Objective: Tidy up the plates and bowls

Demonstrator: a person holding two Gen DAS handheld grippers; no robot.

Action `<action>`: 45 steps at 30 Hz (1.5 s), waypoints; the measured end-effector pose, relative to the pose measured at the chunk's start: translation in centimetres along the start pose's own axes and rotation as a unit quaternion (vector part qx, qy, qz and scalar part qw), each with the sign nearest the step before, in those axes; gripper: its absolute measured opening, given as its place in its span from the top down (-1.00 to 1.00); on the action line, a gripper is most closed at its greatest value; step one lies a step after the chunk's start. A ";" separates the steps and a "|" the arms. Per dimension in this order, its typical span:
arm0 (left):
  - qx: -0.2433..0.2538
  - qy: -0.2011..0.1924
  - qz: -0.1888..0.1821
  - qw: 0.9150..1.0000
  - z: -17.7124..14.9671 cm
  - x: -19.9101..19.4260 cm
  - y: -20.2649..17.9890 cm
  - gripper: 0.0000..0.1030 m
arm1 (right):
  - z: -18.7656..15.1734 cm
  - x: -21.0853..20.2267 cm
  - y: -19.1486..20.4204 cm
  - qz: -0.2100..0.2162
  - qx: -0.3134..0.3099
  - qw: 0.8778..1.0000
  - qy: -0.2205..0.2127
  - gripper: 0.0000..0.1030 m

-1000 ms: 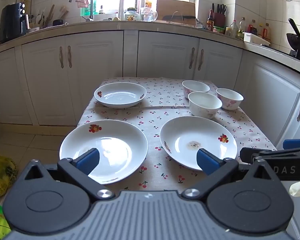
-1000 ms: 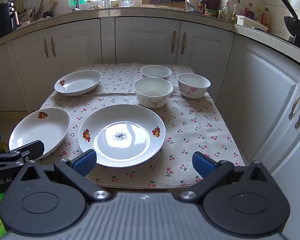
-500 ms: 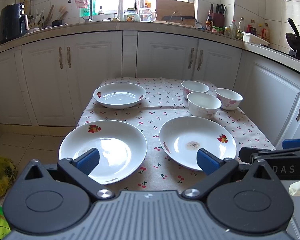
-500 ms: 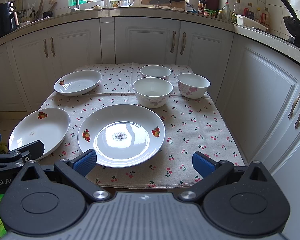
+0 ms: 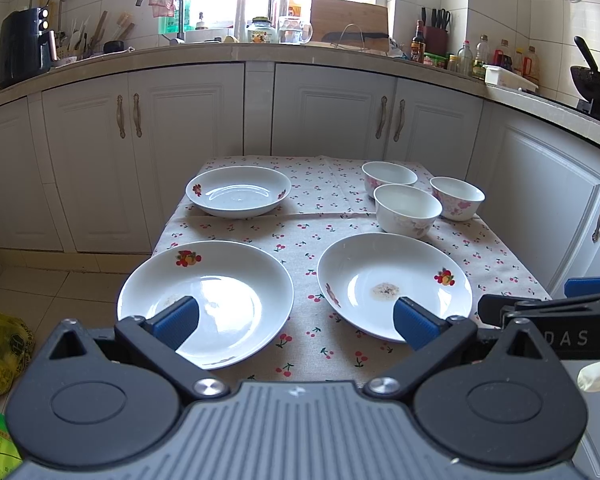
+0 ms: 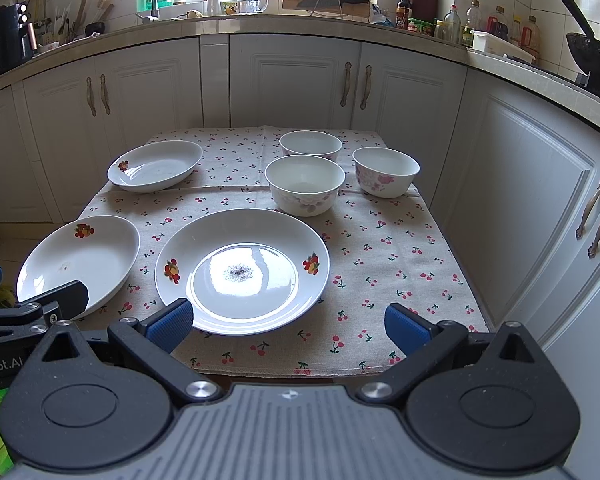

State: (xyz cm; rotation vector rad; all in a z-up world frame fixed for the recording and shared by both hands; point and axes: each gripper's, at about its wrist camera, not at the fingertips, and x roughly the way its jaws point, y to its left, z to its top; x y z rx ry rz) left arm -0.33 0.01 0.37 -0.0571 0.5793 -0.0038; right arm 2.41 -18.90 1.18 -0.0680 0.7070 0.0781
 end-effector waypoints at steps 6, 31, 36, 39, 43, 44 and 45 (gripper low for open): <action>0.001 0.000 0.000 1.000 0.1 0.0 0.0 -0.99 | 0.0 0.0 -0.2 -0.001 0.001 1.000 0.001 -1.00; 0.000 -0.002 -0.001 1.000 0.1 0.0 -0.1 -0.99 | 0.1 0.1 -0.3 -0.002 -0.001 1.000 0.000 -1.00; 0.002 -0.001 -0.005 1.000 0.2 0.0 -0.1 -0.99 | 0.2 0.2 -0.2 -0.004 -0.003 1.000 0.001 -1.00; 0.003 0.000 -0.008 1.000 0.1 0.2 0.1 -0.99 | 0.3 0.5 -0.1 -0.005 -0.003 1.000 0.003 -1.00; 0.003 0.001 -0.012 1.000 0.2 0.4 0.4 -0.99 | 0.4 0.7 0.0 -0.006 -0.004 1.000 0.004 -1.00; 0.005 0.001 -0.012 1.000 0.2 0.5 0.4 -0.99 | 0.4 0.7 0.0 -0.005 -0.005 1.000 0.004 -1.00; 0.007 0.001 -0.012 1.000 0.3 0.6 0.4 -0.99 | 0.4 0.8 0.0 -0.004 -0.006 1.000 0.005 -1.00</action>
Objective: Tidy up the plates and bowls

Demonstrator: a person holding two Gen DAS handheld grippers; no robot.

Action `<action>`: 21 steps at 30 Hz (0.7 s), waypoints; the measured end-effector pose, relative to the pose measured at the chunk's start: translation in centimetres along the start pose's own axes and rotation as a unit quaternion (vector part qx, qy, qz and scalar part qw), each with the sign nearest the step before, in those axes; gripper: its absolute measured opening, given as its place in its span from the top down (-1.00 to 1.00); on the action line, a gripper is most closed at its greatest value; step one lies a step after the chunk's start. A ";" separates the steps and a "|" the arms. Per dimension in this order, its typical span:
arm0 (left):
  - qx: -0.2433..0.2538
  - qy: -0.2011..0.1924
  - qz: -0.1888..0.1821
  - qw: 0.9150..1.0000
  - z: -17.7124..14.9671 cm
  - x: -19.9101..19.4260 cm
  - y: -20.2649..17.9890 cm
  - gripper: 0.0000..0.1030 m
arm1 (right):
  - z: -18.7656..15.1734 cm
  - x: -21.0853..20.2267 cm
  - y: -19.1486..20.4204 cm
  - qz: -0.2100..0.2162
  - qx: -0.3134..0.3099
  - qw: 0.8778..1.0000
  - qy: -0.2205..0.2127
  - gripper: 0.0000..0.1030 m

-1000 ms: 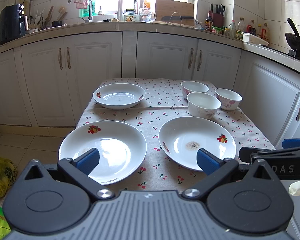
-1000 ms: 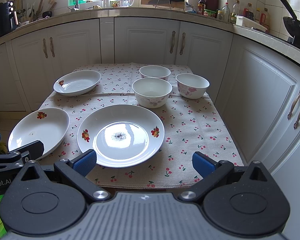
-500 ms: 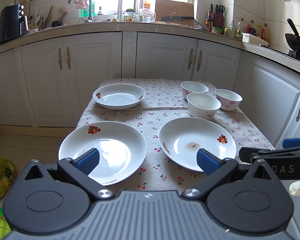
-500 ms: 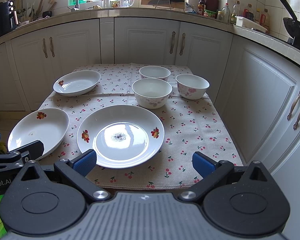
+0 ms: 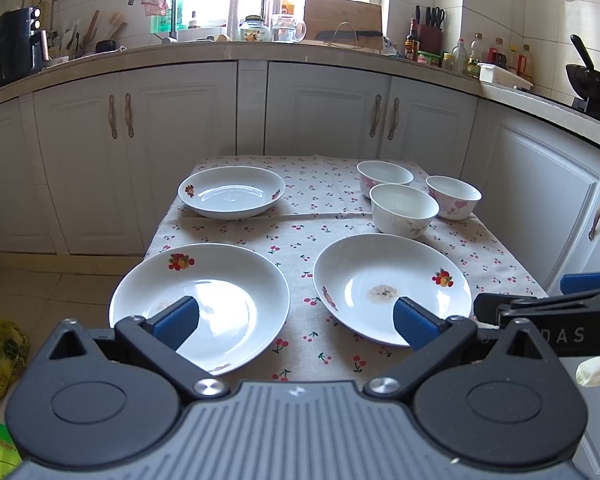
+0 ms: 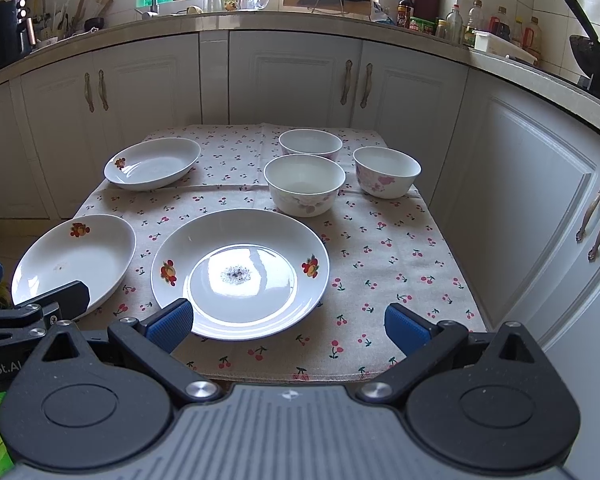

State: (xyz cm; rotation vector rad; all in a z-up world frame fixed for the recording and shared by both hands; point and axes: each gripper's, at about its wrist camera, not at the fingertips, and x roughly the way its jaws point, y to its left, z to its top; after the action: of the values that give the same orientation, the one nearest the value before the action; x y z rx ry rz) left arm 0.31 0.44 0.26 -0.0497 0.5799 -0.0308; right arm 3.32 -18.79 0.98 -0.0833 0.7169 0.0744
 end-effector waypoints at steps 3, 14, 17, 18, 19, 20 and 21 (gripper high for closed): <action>0.006 -0.002 -0.002 1.000 0.1 0.3 0.2 -0.99 | 0.2 0.3 0.1 0.005 -0.004 1.000 0.001 -1.00; 0.037 -0.023 -0.017 0.999 0.2 1.7 1.5 -0.99 | 2.1 1.4 -0.1 0.041 0.000 0.999 -0.018 -1.00; 0.044 -0.031 -0.018 0.998 0.3 2.2 2.3 -0.99 | 3.0 1.8 0.4 0.042 -0.011 0.999 -0.025 -1.00; 0.044 -0.033 -0.020 0.998 0.3 2.4 2.7 -0.99 | 3.2 1.9 0.5 0.043 -0.013 0.999 -0.027 -1.00; 0.043 -0.034 -0.022 0.998 0.3 2.6 3.2 -0.99 | 3.5 2.1 0.6 0.046 -0.014 0.998 -0.030 -1.00; 0.044 -0.035 -0.024 0.998 0.3 2.7 3.5 -0.99 | 3.8 2.3 0.7 0.050 -0.013 0.998 -0.033 -1.00; 0.046 -0.034 -0.025 0.998 0.2 2.9 3.9 -0.99 | 4.1 2.4 0.8 0.057 -0.012 0.998 -0.035 -1.00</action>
State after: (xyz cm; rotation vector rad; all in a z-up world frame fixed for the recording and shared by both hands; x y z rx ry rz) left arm 2.88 4.18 -1.39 0.0246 0.5088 -0.1034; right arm 7.75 -17.53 2.39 -0.0632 0.6504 0.1935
